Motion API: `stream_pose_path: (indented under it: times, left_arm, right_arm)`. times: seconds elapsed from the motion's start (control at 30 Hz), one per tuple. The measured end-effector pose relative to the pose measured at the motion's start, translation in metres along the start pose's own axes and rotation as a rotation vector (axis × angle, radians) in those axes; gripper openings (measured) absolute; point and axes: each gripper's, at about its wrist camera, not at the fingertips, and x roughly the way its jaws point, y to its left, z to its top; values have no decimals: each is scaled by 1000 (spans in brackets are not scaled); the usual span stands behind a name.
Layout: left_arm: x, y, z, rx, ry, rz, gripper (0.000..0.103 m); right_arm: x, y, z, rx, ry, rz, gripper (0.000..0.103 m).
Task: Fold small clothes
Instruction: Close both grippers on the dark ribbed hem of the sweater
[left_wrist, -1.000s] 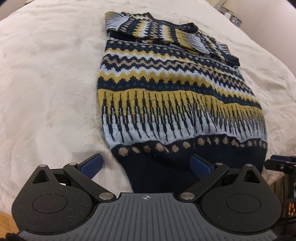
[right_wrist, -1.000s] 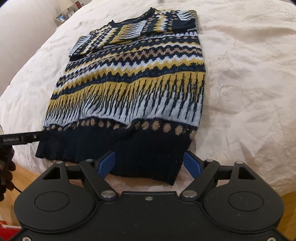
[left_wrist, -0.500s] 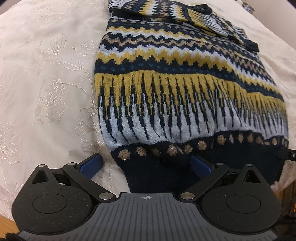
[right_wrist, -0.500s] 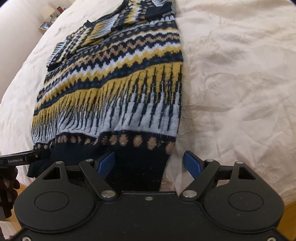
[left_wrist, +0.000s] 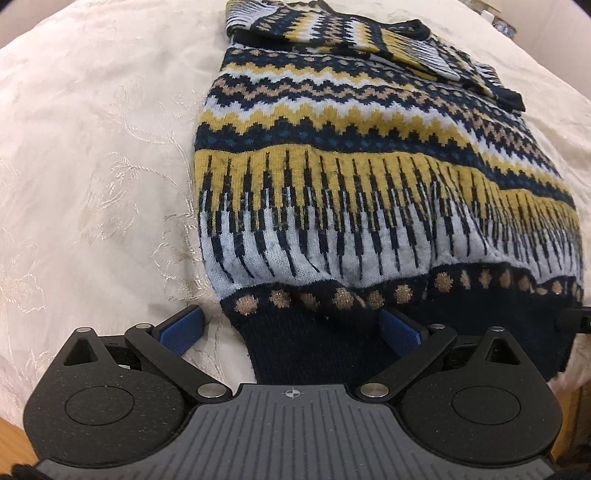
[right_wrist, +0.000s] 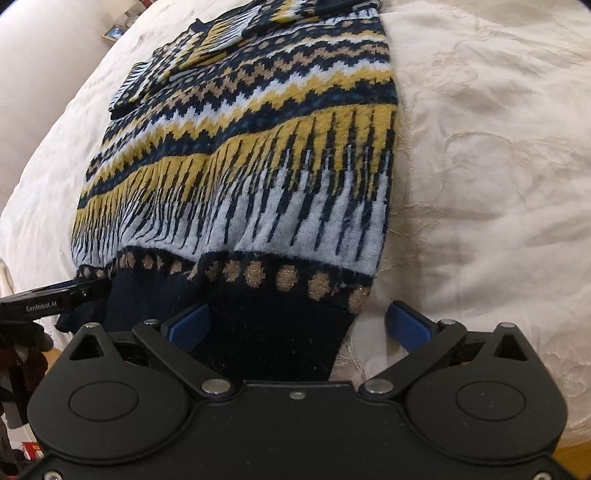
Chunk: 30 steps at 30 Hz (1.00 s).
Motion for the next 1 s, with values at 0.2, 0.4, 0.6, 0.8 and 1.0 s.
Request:
stream_pose_path:
  times: [0.2, 0.4, 0.6, 0.8, 1.0]
  left_arm:
    - [-12, 4, -7, 14, -20, -49, 92]
    - [-25, 27, -11, -82, -47, -129, 74]
    - [-31, 53, -13, -183, -60, -185, 50]
    - [-26, 57, -12, -194, -55, -202, 46]
    - [-9, 42, 5, -164, -43, -248, 43]
  right_arm:
    - [-4, -11, 3, 32, 15, 63, 103]
    - [-4, -10, 3, 26, 19, 68, 103]
    - [-5, -8, 0, 37, -3, 51, 101]
    - [-9, -7, -5, 67, -42, 33, 95]
    - [-12, -12, -7, 118, -84, 33, 90]
